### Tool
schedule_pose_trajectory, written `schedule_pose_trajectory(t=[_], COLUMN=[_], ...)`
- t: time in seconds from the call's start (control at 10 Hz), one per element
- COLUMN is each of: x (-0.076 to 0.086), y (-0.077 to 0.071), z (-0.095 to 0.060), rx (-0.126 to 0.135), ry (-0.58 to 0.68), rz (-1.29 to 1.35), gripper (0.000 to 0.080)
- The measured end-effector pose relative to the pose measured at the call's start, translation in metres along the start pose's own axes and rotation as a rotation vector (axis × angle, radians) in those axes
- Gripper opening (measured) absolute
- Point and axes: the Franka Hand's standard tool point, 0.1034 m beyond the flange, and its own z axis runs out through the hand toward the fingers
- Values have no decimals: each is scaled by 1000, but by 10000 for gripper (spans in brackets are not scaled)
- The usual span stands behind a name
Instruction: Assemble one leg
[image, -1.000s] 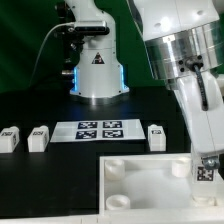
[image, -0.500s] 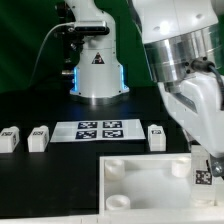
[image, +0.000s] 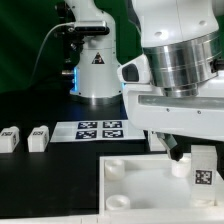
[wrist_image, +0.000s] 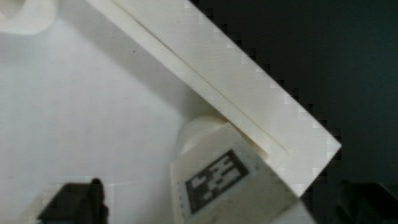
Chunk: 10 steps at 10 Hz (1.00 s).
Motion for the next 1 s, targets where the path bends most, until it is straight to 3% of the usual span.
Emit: schedule_pose_trajectory(t=[0.2,0.3,0.4,0.6,0.7,0.9,1.0], x=[4,4,4,4,5,7,9], y=[-9,-11,-11,-11,-9,-9,-9], z=[4,6,6,6,6,5,3], rx=[-76,-85,-81,-81,-79,-66,-39], ry=[36,44,44,45,48,53,45], rz=[-440,-510,-473,-459,-339,-140,12], gripper=[649,649,649,363,295,295,295])
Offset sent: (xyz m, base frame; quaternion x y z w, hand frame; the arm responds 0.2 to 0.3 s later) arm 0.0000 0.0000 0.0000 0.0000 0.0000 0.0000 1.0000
